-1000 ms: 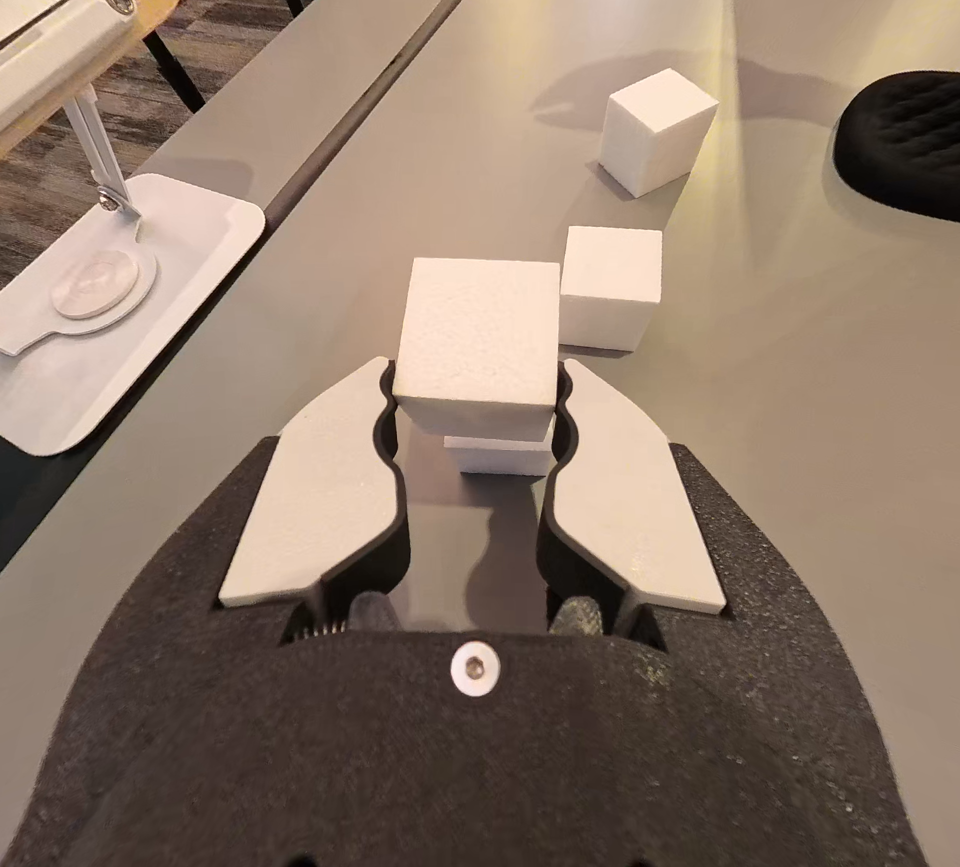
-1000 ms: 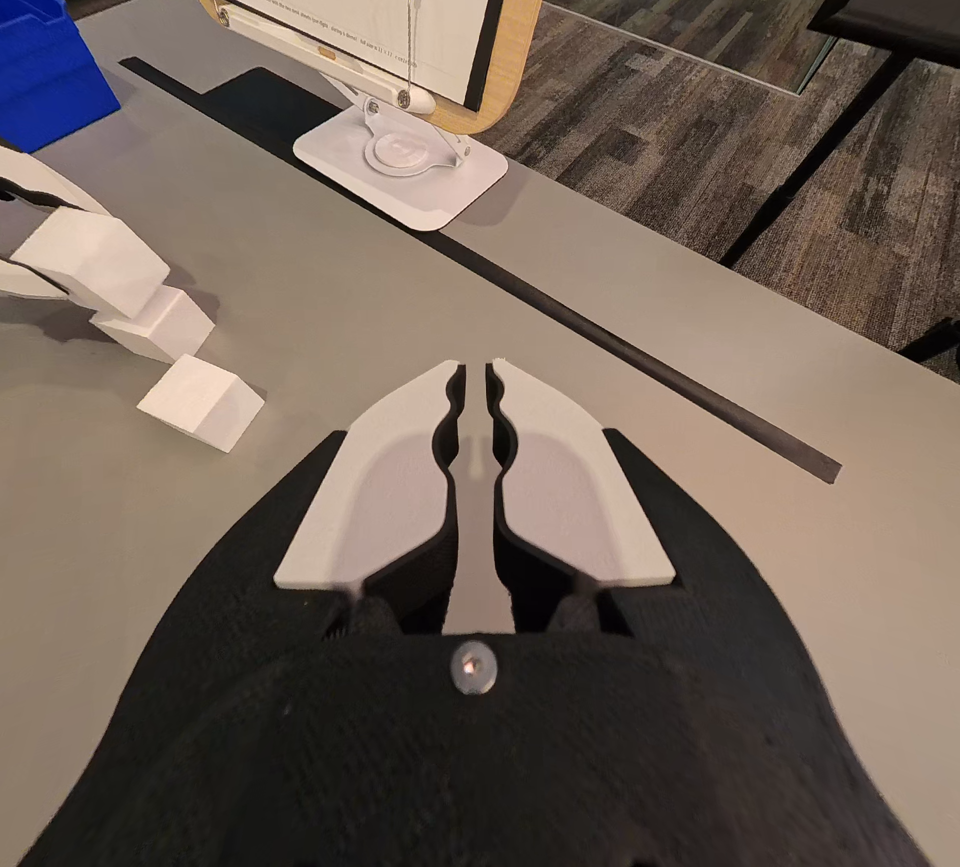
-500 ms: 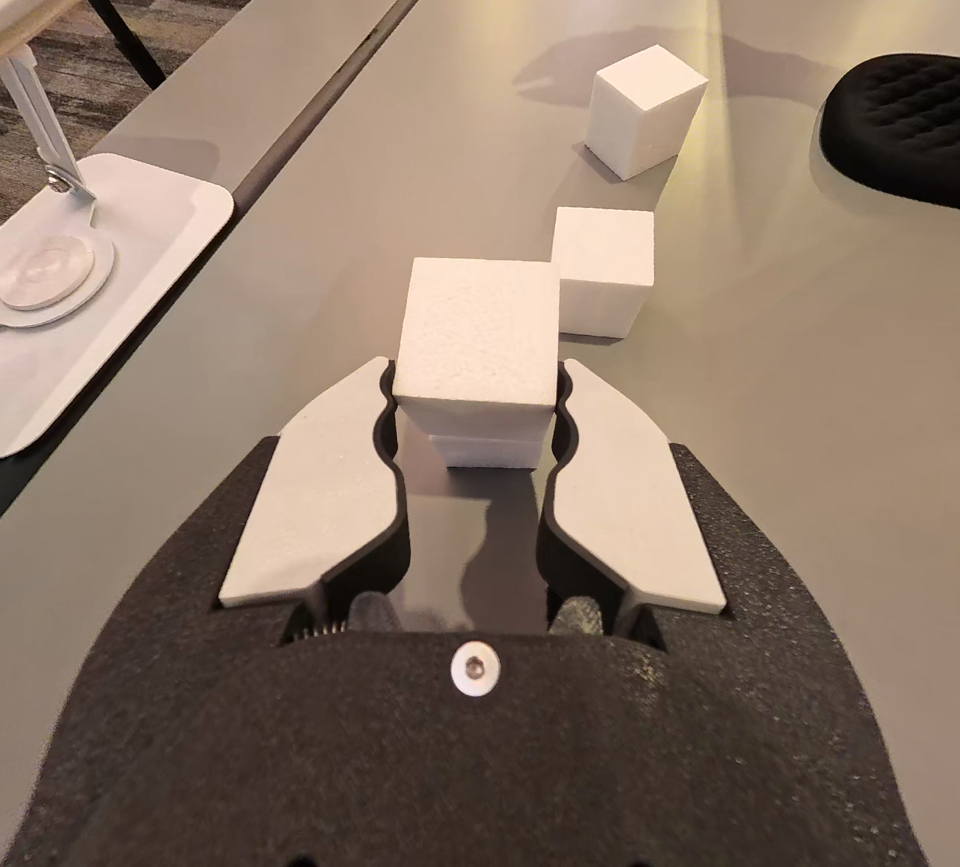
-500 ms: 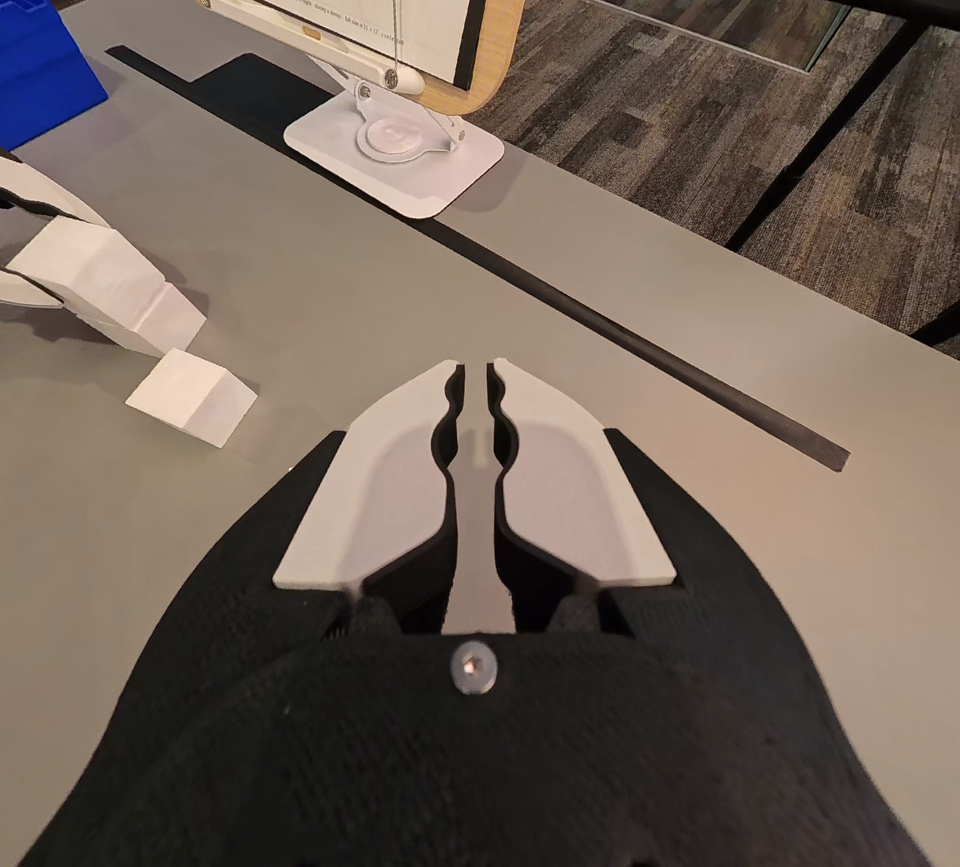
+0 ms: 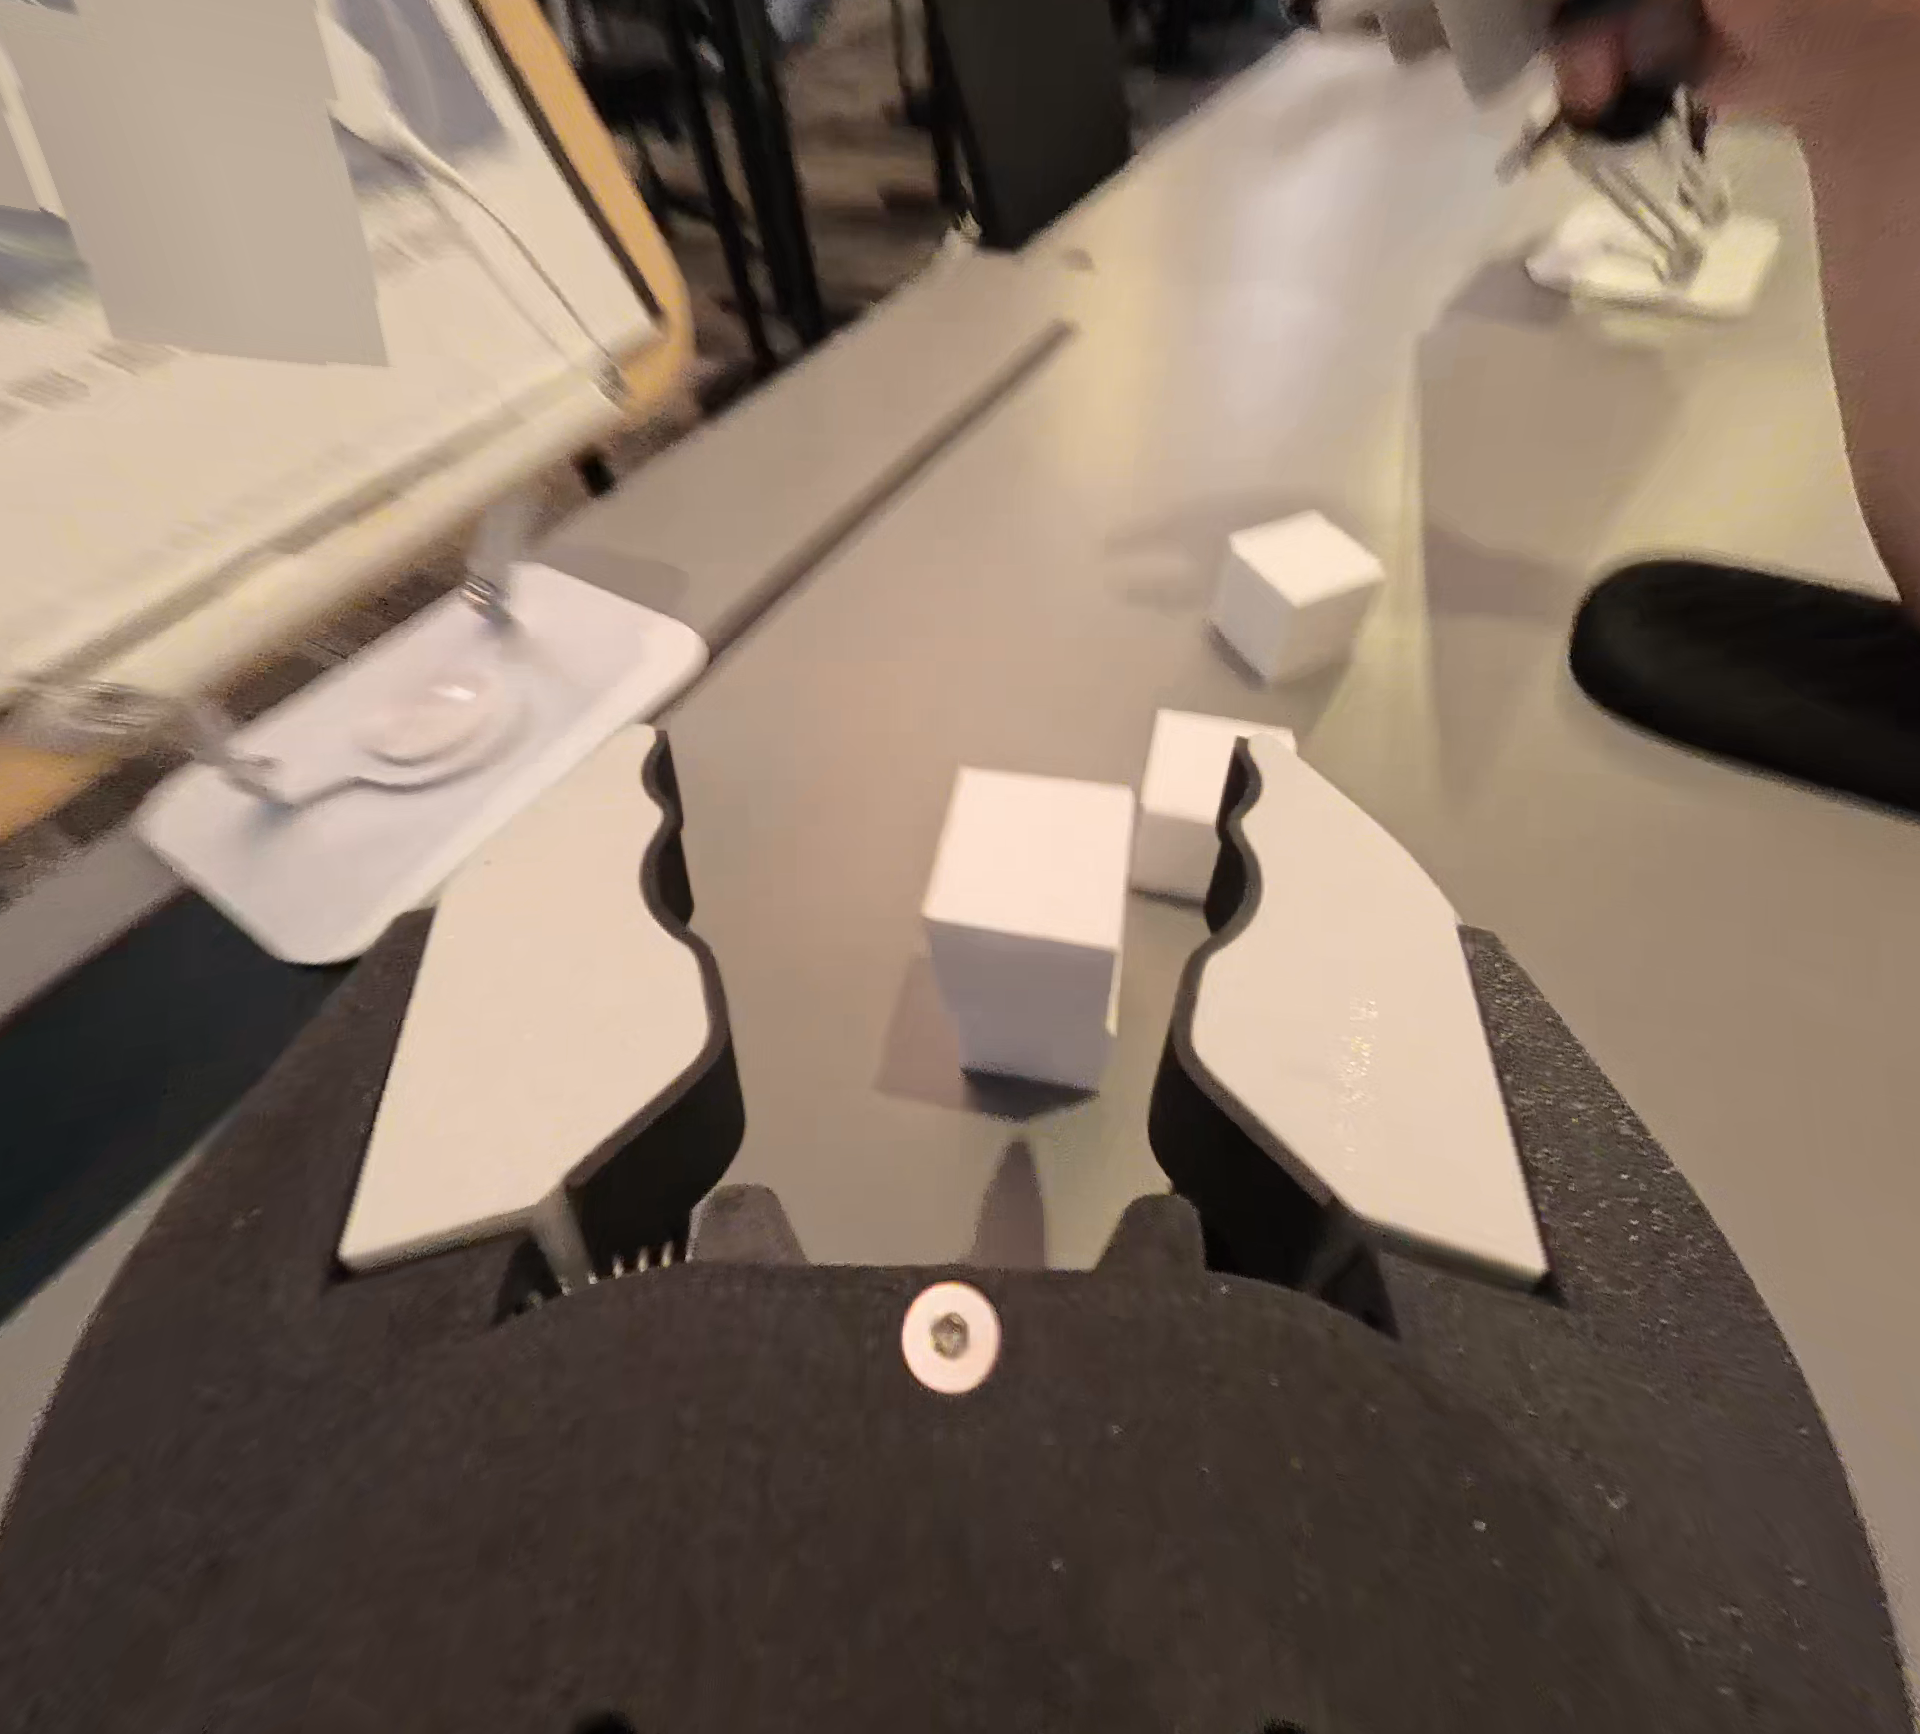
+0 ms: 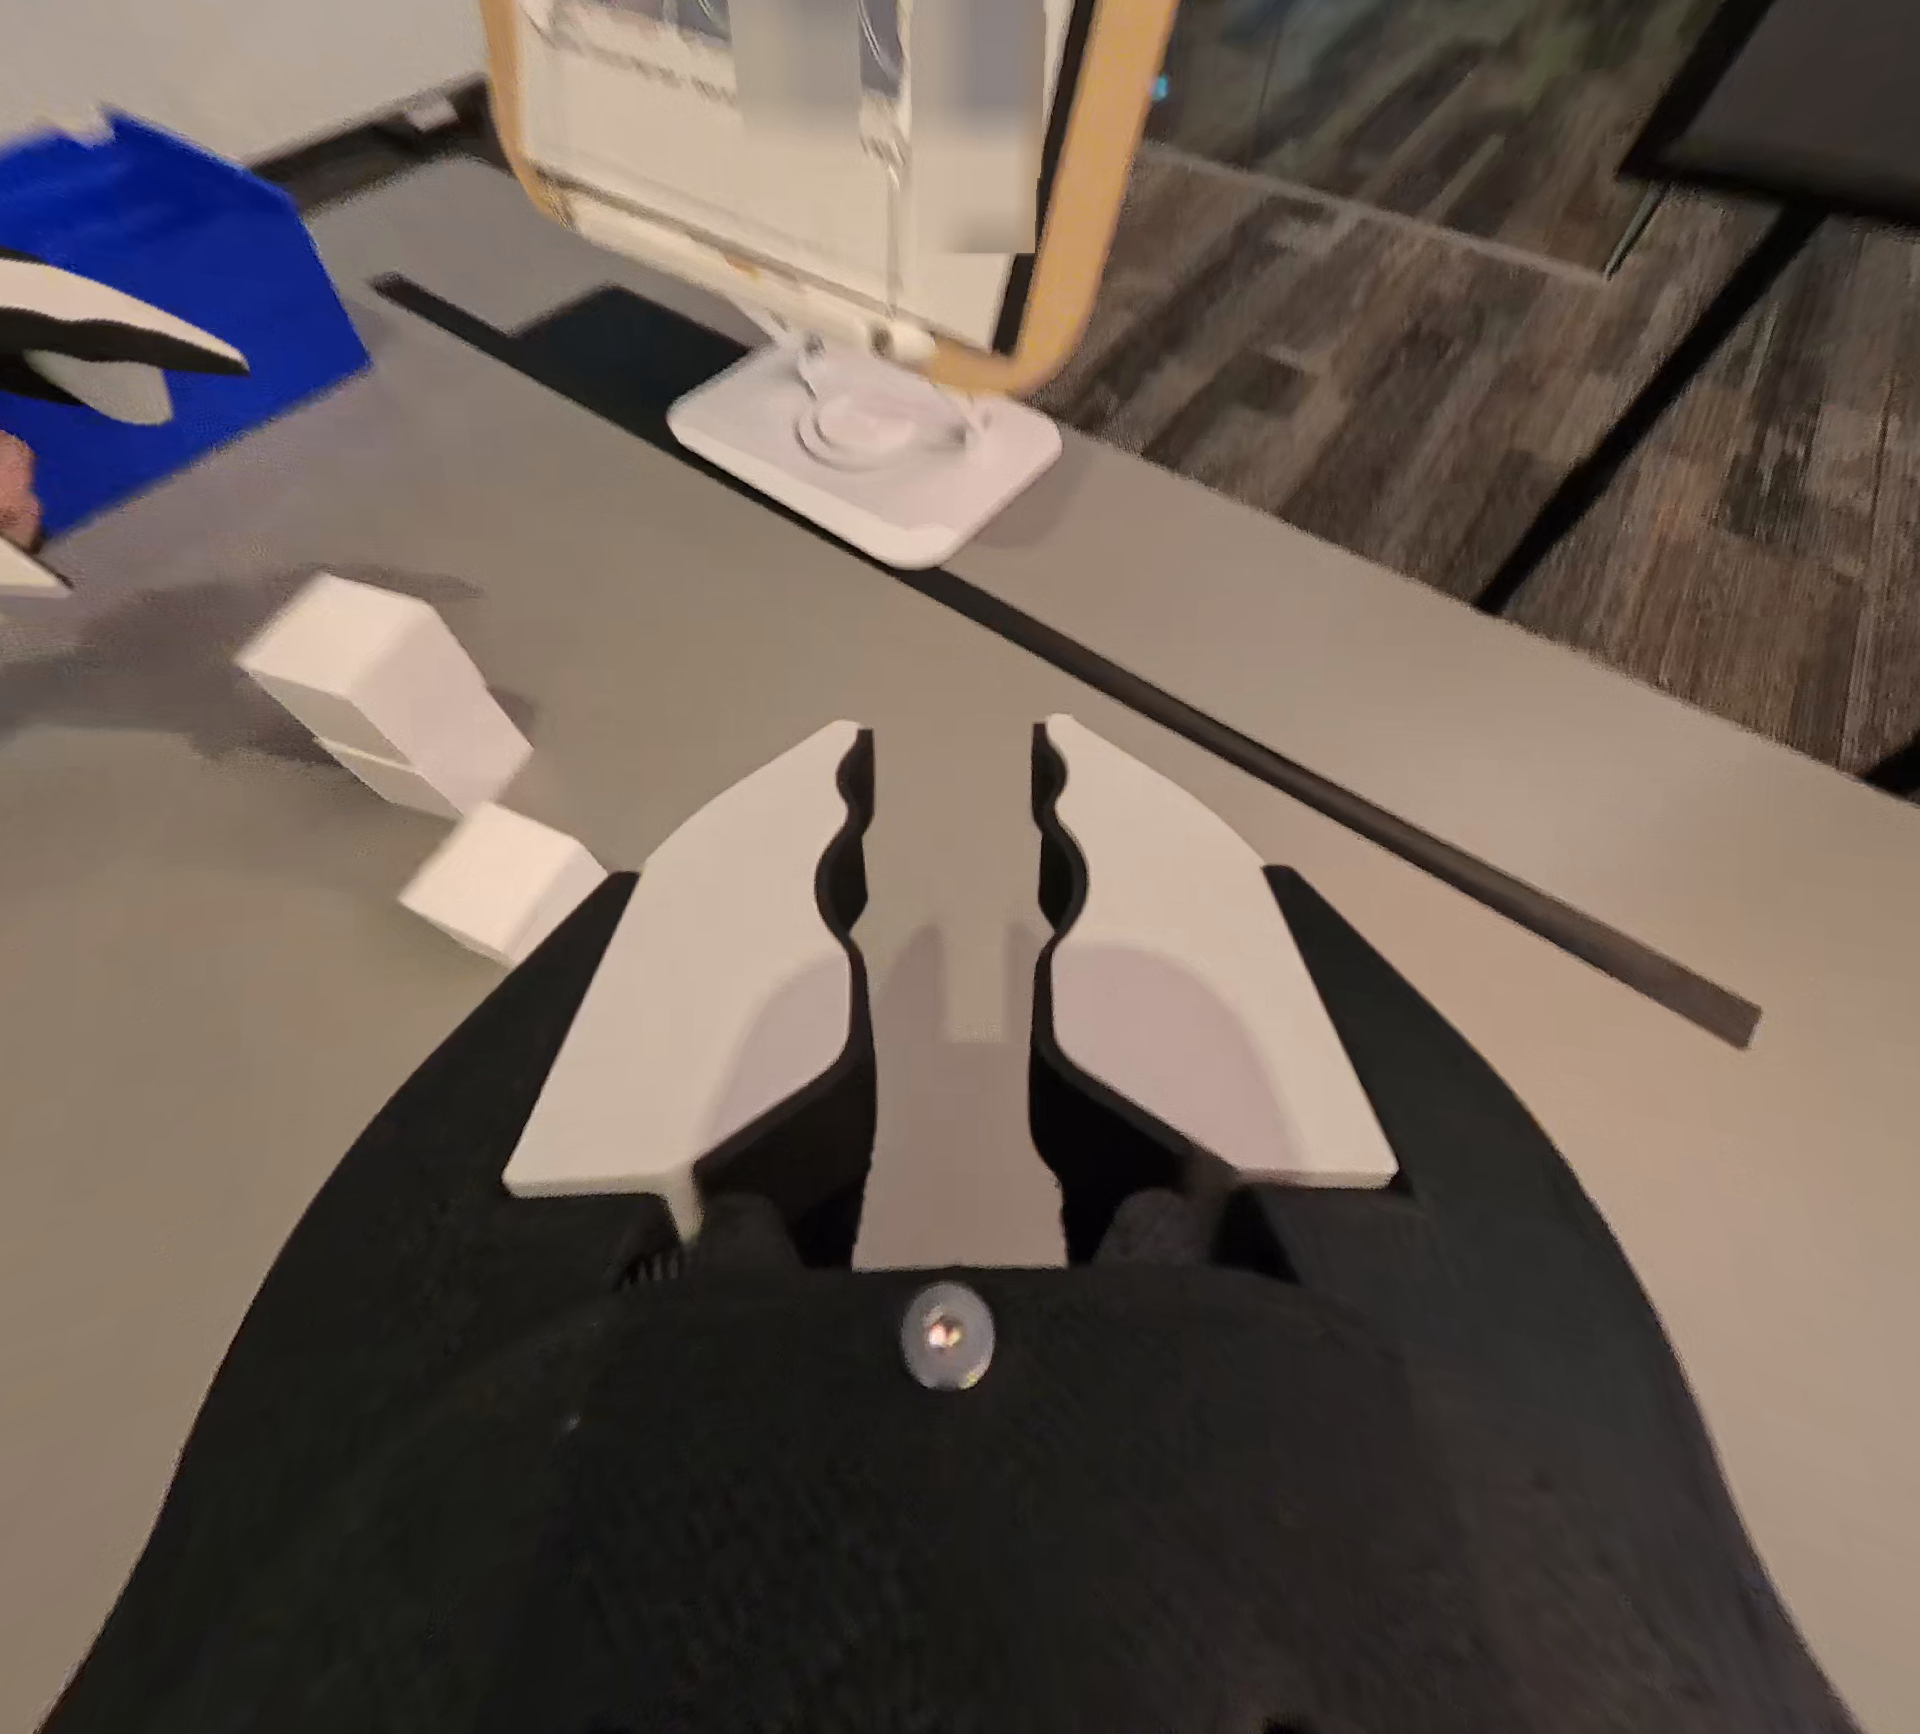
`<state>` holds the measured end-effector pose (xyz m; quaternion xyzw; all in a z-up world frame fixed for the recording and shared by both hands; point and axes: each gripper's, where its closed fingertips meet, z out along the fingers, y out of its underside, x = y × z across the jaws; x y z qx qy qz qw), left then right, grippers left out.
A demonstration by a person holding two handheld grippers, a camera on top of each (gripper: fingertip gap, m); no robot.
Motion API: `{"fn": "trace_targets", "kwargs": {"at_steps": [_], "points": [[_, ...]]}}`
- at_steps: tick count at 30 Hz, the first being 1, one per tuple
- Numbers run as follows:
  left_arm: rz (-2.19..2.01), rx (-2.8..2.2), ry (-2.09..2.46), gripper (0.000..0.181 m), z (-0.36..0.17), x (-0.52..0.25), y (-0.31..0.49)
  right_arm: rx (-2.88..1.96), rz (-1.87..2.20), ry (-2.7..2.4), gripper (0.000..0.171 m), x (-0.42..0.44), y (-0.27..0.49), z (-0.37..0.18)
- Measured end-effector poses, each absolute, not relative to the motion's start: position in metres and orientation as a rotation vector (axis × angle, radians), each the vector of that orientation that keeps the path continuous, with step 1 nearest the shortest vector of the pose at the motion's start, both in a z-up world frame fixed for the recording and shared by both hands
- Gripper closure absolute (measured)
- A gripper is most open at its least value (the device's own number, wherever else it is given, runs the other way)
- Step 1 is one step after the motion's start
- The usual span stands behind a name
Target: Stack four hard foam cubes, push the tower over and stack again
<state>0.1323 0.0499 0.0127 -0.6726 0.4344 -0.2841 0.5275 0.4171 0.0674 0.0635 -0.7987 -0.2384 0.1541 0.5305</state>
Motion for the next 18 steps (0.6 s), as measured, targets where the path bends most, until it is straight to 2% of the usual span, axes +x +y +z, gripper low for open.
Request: {"fn": "trace_targets", "kwargs": {"at_steps": [3, 6, 9, 18], "points": [[-0.550, -1.527, 0.860, 0.083, 0.067, 0.096, 0.057, -1.745, 0.395, -0.537, 0.134, 0.385, 0.052, 0.101], [-0.459, -1.465, 0.709, 0.090, 0.107, 0.057, 0.061, -1.709, 0.446, -0.500, 0.118, 0.350, 0.045, 0.103], [-0.484, -1.504, 0.613, 0.089, 0.124, 0.031, 0.065, -1.769, 0.486, -0.455, 0.115, 0.316, 0.038, 0.073], [-0.431, -1.568, 0.580, 0.092, 0.112, 0.000, 0.073, -1.962, 0.328, -0.361, 0.097, 0.248, 0.003, -0.049]]}}
